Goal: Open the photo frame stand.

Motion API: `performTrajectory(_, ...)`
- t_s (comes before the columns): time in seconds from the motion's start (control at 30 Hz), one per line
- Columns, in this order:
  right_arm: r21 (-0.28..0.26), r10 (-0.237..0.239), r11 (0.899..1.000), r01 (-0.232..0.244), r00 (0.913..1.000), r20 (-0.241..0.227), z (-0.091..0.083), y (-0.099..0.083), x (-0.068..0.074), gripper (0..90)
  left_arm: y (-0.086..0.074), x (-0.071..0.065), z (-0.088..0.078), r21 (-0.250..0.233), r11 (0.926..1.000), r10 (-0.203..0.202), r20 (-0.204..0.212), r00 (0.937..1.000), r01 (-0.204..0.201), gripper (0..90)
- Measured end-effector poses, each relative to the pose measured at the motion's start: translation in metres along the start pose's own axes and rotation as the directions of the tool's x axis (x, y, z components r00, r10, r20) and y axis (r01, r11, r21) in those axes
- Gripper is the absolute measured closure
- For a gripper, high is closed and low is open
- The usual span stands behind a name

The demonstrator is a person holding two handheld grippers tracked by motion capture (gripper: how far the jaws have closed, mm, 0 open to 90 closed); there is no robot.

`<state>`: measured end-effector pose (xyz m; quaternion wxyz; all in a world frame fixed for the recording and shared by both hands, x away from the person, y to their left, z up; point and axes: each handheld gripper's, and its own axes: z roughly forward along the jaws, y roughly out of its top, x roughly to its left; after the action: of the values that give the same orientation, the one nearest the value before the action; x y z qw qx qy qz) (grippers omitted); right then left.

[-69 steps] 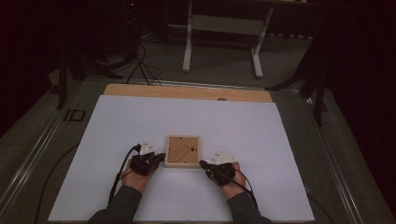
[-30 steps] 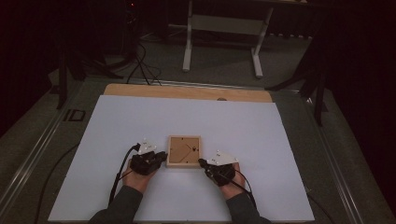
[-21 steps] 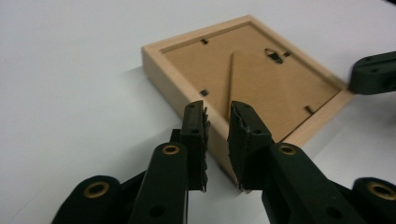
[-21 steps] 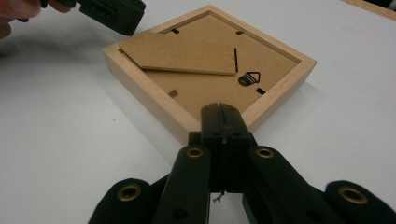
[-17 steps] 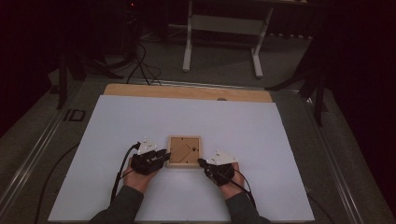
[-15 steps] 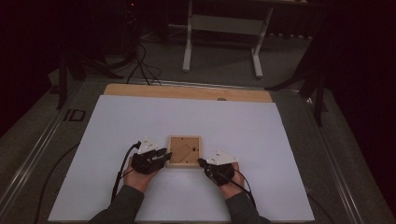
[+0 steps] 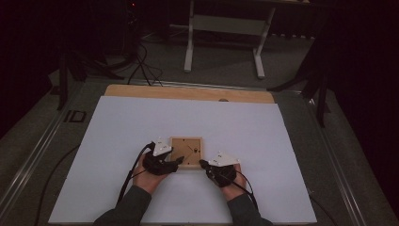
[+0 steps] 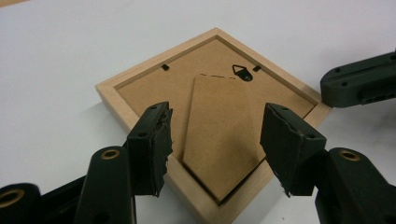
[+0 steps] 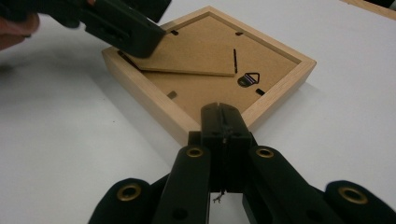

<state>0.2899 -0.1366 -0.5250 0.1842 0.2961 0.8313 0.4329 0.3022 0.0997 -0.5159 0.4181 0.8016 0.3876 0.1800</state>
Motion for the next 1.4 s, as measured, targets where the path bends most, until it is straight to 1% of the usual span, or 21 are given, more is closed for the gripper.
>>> performTrajectory(0.17,0.000,-0.004,1.000,0.004,1.0000,0.001,0.000,0.000,0.000,89.7,0.001,-0.002,0.005,0.014,0.9999,-0.001,0.007,1.0000,0.001,43.2)
performTrajectory(0.33,0.000,-0.008,1.000,0.008,1.0000,0.000,0.000,0.000,0.000,89.7,0.000,-0.001,0.009,0.036,0.9993,-0.002,-0.001,1.0000,0.002,43.6)
performTrajectory(0.37,0.000,-0.008,1.000,0.008,1.0000,-0.001,0.000,0.000,0.000,89.7,0.000,-0.001,0.010,0.039,0.9992,-0.006,-0.001,1.0000,0.006,44.0)
performTrajectory(0.5,0.000,-0.008,1.000,0.008,1.0000,-0.001,0.000,0.000,0.000,89.6,0.000,-0.002,0.012,0.046,0.9989,0.009,-0.009,0.9999,-0.009,46.7)
performTrajectory(0.53,0.000,-0.007,1.000,0.007,1.0000,-0.002,0.000,0.000,-0.001,89.6,0.000,-0.002,0.012,0.046,0.9989,0.008,-0.001,1.0000,-0.008,47.7)
performTrajectory(0.57,-0.001,-0.008,1.000,0.008,1.0000,-0.002,0.000,0.000,-0.001,89.6,0.001,-0.003,0.011,0.053,0.9985,0.009,-0.001,1.0000,-0.009,50.4)
performTrajectory(0.67,-0.001,-0.007,1.000,0.007,1.0000,-0.002,0.000,0.000,-0.001,89.6,0.006,-0.003,0.010,0.075,0.9971,0.008,-0.004,1.0000,-0.008,51.1)
performTrajectory(0.8,-0.001,-0.008,1.000,0.008,1.0000,-0.004,0.000,0.000,-0.001,89.6,0.013,-0.004,0.005,0.055,0.9982,0.023,-0.004,0.9997,-0.023,51.3)
performTrajectory(0.83,-0.001,-0.006,1.000,0.006,1.0000,-0.005,0.000,0.000,-0.001,89.5,0.014,-0.004,0.004,0.049,0.9986,0.019,-0.003,0.9998,-0.019,51.3)
performTrajectory(0.9,-0.001,-0.006,1.000,0.006,1.0000,-0.005,0.000,0.000,-0.001,89.6,0.016,-0.002,0.003,0.031,0.9995,-0.008,0.010,0.9999,0.008,51.4)
performTrajectory(0.93,-0.002,-0.007,1.000,0.007,1.0000,-0.005,0.000,0.000,-0.001,89.6,0.016,-0.002,0.002,0.030,0.9995,-0.007,-0.027,0.9996,0.008,53.7)
performTrajectory(0.97,-0.001,-0.008,1.000,0.008,1.0000,-0.004,0.000,0.000,-0.001,89.6,0.016,0.001,0.002,0.021,0.9995,-0.025,-0.009,0.9997,0.025,66.3)
performTrajectory(1.0,-0.001,-0.007,1.000,0.007,1.0000,-0.004,0.000,0.000,-0.001,89.6,0.016,0.004,0.001,0.019,0.9988,-0.045,0.013,0.9989,0.045,63.0)
performTrajectory(1.03,-0.001,-0.009,1.000,0.009,1.0000,-0.004,0.000,0.000,-0.001,89.6,0.016,0.004,0.001,0.020,0.9990,-0.039,0.005,0.9992,0.039,61.6)
performTrajectory(1.07,-0.001,-0.009,1.000,0.009,1.0000,-0.004,0.000,0.000,-0.001,89.6,0.016,0.004,0.001,0.020,0.9990,-0.039,0.005,0.9992,0.039,57.5)
performTrajectory(1.1,-0.002,-0.009,1.000,0.009,1.0000,-0.003,0.000,0.000,-0.001,89.6,0.016,0.003,0.000,0.015,0.9994,-0.029,-0.002,0.9996,0.029,57.5)
performTrajectory(1.13,-0.001,-0.009,1.000,0.009,1.0000,-0.004,0.000,0.000,-0.001,89.6,0.016,0.003,-0.001,0.013,0.9995,-0.029,-0.002,0.9996,0.029,53.9)
performTrajectory(1.17,-0.001,-0.008,1.000,0.008,1.0000,-0.004,0.000,0.000,-0.001,89.6,0.016,0.003,-0.002,0.005,0.9995,-0.032,-0.001,0.9995,0.032,52.5)
performTrajectory(1.27,-0.001,-0.007,1.000,0.007,1.0000,-0.004,0.000,0.000,-0.001,89.5,0.017,0.003,-0.009,-0.020,0.9989,-0.042,0.018,0.9989,0.043,52.5)
performTrajectory(1.33,-0.001,-0.007,1.000,0.007,1.0000,-0.004,0.000,0.000,-0.001,89.5,0.018,0.003,-0.015,-0.024,0.9993,-0.027,0.033,0.9991,0.027,56.2)
performTrajectory(1.4,-0.001,-0.007,1.000,0.007,1.0000,-0.004,0.000,0.000,-0.001,89.5,0.017,0.001,-0.020,-0.029,0.9995,-0.011,0.036,0.9993,0.012,58.9)
